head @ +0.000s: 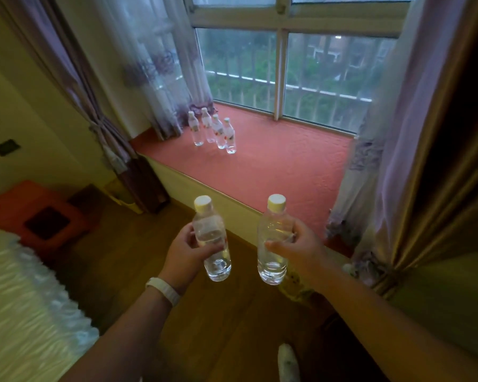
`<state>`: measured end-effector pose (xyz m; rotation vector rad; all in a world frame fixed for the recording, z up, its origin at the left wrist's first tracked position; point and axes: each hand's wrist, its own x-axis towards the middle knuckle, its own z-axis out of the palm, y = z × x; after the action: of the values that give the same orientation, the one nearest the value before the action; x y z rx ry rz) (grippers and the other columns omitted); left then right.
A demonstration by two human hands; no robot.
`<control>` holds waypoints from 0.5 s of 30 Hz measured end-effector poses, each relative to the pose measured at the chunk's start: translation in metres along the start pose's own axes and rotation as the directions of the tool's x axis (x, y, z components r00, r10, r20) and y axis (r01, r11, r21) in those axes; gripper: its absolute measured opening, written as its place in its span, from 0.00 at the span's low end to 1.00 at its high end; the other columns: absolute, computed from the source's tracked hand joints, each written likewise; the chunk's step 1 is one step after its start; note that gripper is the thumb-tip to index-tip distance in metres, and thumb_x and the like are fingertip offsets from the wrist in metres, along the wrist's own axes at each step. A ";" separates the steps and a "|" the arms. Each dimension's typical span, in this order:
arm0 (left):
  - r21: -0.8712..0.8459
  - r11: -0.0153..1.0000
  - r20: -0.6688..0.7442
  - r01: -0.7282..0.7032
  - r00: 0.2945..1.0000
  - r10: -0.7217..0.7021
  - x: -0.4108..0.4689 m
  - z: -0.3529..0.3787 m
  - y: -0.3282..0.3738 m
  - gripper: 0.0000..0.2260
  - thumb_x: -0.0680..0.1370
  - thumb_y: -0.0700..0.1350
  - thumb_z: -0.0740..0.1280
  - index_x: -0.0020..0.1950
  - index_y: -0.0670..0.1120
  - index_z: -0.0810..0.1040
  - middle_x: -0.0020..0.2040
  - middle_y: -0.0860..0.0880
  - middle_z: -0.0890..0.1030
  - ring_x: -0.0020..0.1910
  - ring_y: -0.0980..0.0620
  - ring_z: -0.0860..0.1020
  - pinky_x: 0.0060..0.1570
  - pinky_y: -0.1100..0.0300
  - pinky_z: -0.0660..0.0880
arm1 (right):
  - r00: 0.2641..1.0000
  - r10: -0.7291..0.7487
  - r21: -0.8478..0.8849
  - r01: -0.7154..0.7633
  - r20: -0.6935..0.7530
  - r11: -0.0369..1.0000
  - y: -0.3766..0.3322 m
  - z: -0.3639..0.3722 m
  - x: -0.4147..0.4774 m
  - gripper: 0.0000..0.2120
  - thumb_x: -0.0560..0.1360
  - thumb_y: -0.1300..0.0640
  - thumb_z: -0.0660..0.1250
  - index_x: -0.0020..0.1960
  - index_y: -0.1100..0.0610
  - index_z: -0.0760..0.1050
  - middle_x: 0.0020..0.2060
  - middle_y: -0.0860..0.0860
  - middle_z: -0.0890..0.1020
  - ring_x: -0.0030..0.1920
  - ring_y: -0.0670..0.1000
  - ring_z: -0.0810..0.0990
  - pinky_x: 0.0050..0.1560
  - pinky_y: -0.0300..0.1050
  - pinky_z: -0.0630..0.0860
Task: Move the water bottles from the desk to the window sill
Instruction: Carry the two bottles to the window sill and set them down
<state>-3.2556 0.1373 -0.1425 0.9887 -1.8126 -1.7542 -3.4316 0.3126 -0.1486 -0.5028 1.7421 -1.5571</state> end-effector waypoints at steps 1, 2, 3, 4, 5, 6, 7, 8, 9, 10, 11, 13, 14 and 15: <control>0.008 1.000 -0.015 0.007 1.000 -0.007 0.013 0.001 0.005 0.23 0.67 0.38 0.77 0.57 0.56 0.77 0.53 0.54 0.85 0.50 0.57 0.83 0.43 0.62 0.78 | 1.000 0.013 0.004 -0.013 0.016 1.000 -0.006 -0.003 0.018 0.26 0.68 0.63 0.77 0.63 0.52 0.74 0.54 0.54 0.83 0.55 0.55 0.83 0.58 0.59 0.78; 0.009 1.000 -0.035 0.010 0.999 -0.010 0.025 0.003 0.008 0.23 0.68 0.38 0.77 0.57 0.56 0.77 0.53 0.53 0.85 0.50 0.57 0.83 0.43 0.62 0.78 | 1.000 0.012 0.004 -0.013 0.028 1.000 -0.012 -0.006 0.035 0.26 0.68 0.64 0.77 0.63 0.53 0.74 0.54 0.55 0.83 0.55 0.55 0.83 0.58 0.59 0.78; 0.009 1.000 -0.058 0.010 0.998 -0.010 0.035 0.005 0.011 0.23 0.68 0.38 0.77 0.57 0.56 0.77 0.53 0.52 0.85 0.50 0.56 0.83 0.43 0.62 0.78 | 0.999 0.002 0.001 -0.002 0.043 1.000 -0.017 -0.008 0.052 0.26 0.68 0.66 0.77 0.63 0.55 0.74 0.54 0.56 0.83 0.53 0.55 0.83 0.56 0.57 0.80; 0.012 1.000 -0.084 0.011 0.996 -0.010 0.044 0.006 0.013 0.22 0.68 0.38 0.77 0.58 0.55 0.77 0.53 0.52 0.84 0.50 0.56 0.83 0.44 0.62 0.78 | 0.998 -0.010 -0.001 0.010 0.060 1.000 -0.022 -0.010 0.068 0.26 0.68 0.66 0.77 0.63 0.56 0.74 0.54 0.56 0.83 0.52 0.53 0.84 0.52 0.52 0.81; 0.016 1.000 -0.110 0.017 0.994 -0.015 0.050 0.008 0.013 0.22 0.68 0.38 0.77 0.58 0.54 0.76 0.53 0.52 0.84 0.49 0.56 0.83 0.45 0.60 0.78 | 0.997 -0.016 -0.002 0.016 0.077 1.000 -0.027 -0.010 0.080 0.26 0.68 0.67 0.76 0.63 0.57 0.74 0.53 0.55 0.83 0.50 0.50 0.84 0.48 0.46 0.81; 0.021 0.999 -0.133 0.027 0.991 -0.024 0.056 0.008 0.013 0.23 0.68 0.38 0.78 0.59 0.53 0.76 0.53 0.51 0.84 0.50 0.55 0.83 0.46 0.58 0.78 | 0.996 -0.015 -0.009 0.016 0.092 1.000 -0.030 -0.009 0.090 0.26 0.68 0.66 0.77 0.63 0.56 0.74 0.52 0.54 0.83 0.49 0.48 0.84 0.45 0.43 0.81; 0.024 0.999 -0.152 0.038 0.988 -0.034 0.061 0.007 0.013 0.24 0.68 0.39 0.78 0.61 0.51 0.76 0.54 0.51 0.84 0.51 0.53 0.83 0.48 0.55 0.79 | 0.994 -0.007 -0.018 0.009 0.105 1.000 -0.032 -0.007 0.099 0.26 0.68 0.66 0.77 0.63 0.54 0.74 0.52 0.52 0.83 0.49 0.48 0.84 0.46 0.43 0.80; 0.022 0.999 -0.171 0.047 0.984 -0.042 0.067 0.004 0.015 0.25 0.68 0.39 0.78 0.62 0.50 0.75 0.54 0.50 0.83 0.52 0.52 0.82 0.49 0.53 0.79 | 0.993 0.002 -0.022 0.001 0.120 1.000 -0.034 -0.004 0.108 0.27 0.68 0.65 0.77 0.63 0.53 0.74 0.52 0.52 0.83 0.50 0.50 0.84 0.48 0.47 0.80; 0.013 0.999 -0.190 0.048 0.981 -0.045 0.074 -0.001 0.017 0.25 0.68 0.39 0.78 0.63 0.49 0.75 0.55 0.50 0.83 0.53 0.50 0.82 0.49 0.53 0.79 | 0.991 0.008 -0.024 -0.005 0.134 1.000 -0.036 -0.001 0.117 0.26 0.67 0.64 0.77 0.63 0.52 0.74 0.52 0.52 0.83 0.51 0.51 0.84 0.51 0.50 0.80; 0.004 0.999 -0.208 0.042 0.977 -0.040 0.081 -0.006 0.020 0.24 0.68 0.39 0.78 0.62 0.49 0.75 0.55 0.49 0.83 0.53 0.50 0.82 0.47 0.55 0.79 | 0.989 0.007 -0.028 -0.003 0.145 1.000 -0.039 0.003 0.127 0.26 0.67 0.64 0.77 0.62 0.52 0.74 0.52 0.52 0.84 0.51 0.51 0.84 0.52 0.52 0.80; 0.001 0.999 -0.222 0.035 0.974 -0.034 0.089 -0.012 0.023 0.24 0.69 0.39 0.77 0.62 0.49 0.75 0.54 0.49 0.83 0.53 0.50 0.82 0.46 0.56 0.78 | 0.988 0.001 -0.037 0.004 0.152 0.999 -0.042 0.007 0.138 0.25 0.67 0.64 0.78 0.61 0.52 0.75 0.52 0.52 0.84 0.51 0.51 0.84 0.53 0.53 0.80; 0.006 1.000 -0.246 0.025 0.969 -0.023 0.104 -0.024 0.026 0.24 0.69 0.39 0.77 0.62 0.48 0.75 0.55 0.49 0.82 0.53 0.49 0.81 0.46 0.57 0.77 | 0.986 -0.001 -0.062 0.012 0.169 0.998 -0.048 0.019 0.157 0.24 0.67 0.62 0.78 0.59 0.51 0.75 0.51 0.50 0.84 0.50 0.50 0.84 0.50 0.50 0.80; 0.003 1.000 -0.258 0.019 0.966 -0.017 0.112 -0.031 0.026 0.24 0.69 0.39 0.77 0.63 0.47 0.75 0.55 0.49 0.82 0.53 0.50 0.81 0.47 0.57 0.77 | 0.984 -0.001 -0.065 0.013 0.180 0.998 -0.050 0.027 0.167 0.23 0.67 0.62 0.78 0.59 0.51 0.76 0.51 0.50 0.84 0.50 0.49 0.84 0.49 0.48 0.80; -0.002 1.000 -0.270 0.016 0.963 -0.016 0.120 -0.039 0.026 0.24 0.69 0.39 0.77 0.63 0.47 0.74 0.55 0.49 0.82 0.54 0.50 0.81 0.47 0.57 0.77 | 0.981 0.001 -0.064 0.012 0.192 0.998 -0.052 0.035 0.177 0.24 0.67 0.63 0.77 0.60 0.51 0.76 0.50 0.49 0.84 0.49 0.48 0.84 0.48 0.46 0.80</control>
<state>-3.3105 0.0216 -0.1327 1.1823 -1.6367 -1.5409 -3.5309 0.1534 -0.1445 -0.6681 1.6483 -1.4098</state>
